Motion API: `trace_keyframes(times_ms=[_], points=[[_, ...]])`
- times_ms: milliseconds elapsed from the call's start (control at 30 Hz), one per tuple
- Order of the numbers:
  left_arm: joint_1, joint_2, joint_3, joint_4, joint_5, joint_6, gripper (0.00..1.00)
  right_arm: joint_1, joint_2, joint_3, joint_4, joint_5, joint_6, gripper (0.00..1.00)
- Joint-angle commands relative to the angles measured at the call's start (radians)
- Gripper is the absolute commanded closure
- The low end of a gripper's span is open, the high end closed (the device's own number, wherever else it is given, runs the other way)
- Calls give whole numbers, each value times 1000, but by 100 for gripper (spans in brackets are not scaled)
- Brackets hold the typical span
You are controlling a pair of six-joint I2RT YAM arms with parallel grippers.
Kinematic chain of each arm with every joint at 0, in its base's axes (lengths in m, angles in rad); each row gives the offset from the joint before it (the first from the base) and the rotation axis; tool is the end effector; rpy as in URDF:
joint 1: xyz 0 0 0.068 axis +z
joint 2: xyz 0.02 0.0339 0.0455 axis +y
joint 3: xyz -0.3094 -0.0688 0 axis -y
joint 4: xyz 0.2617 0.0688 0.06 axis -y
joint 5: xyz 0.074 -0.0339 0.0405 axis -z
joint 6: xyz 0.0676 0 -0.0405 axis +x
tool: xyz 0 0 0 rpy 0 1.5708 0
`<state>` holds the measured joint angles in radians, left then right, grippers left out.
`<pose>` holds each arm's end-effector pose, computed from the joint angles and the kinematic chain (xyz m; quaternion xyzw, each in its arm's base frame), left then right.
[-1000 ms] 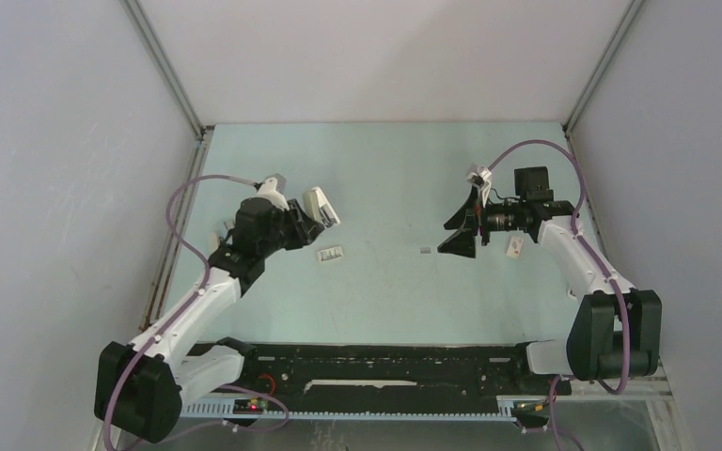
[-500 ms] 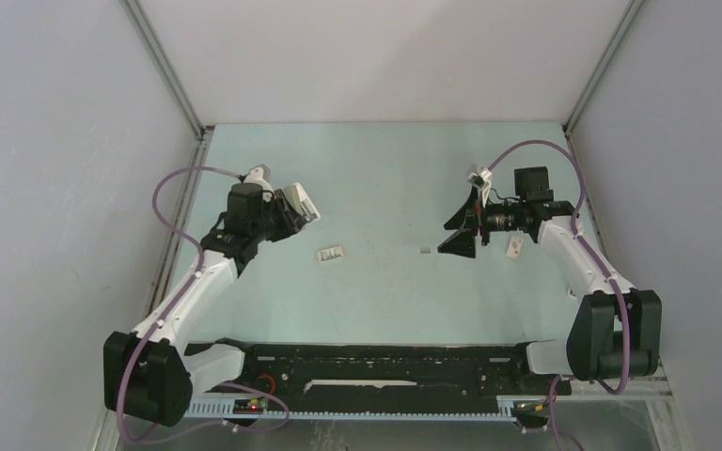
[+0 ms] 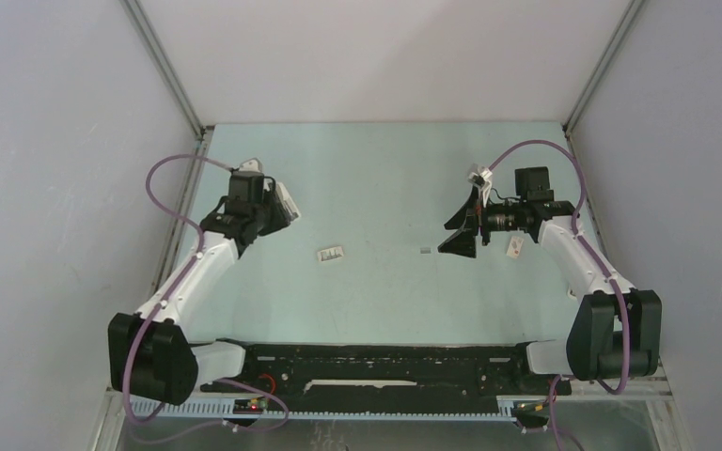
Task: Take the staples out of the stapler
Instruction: Place the stapler at the center of the board.
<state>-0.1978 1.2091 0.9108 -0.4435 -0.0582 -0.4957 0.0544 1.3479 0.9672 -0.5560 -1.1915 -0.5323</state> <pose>0.2779 -0.0517 0.2877 -0.1474 0.9031 -0.1118 0.3876 0.2717 0.0777 0.2939 -0.3949 0.7023 0.4569 0.3769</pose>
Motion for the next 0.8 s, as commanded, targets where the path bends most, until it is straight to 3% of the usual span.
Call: trace_keyframes(times_ms=[0, 333, 767], points=[[9, 23, 91, -24, -106, 21, 100, -4, -28, -5, 21, -23, 6, 0], [9, 190, 229, -107, -181, 11, 100, -5, -30, -10, 24, -22, 4, 0], [16, 559, 519, -307, -212, 50, 100, -8, -33, -13, 27, -25, 4, 0]])
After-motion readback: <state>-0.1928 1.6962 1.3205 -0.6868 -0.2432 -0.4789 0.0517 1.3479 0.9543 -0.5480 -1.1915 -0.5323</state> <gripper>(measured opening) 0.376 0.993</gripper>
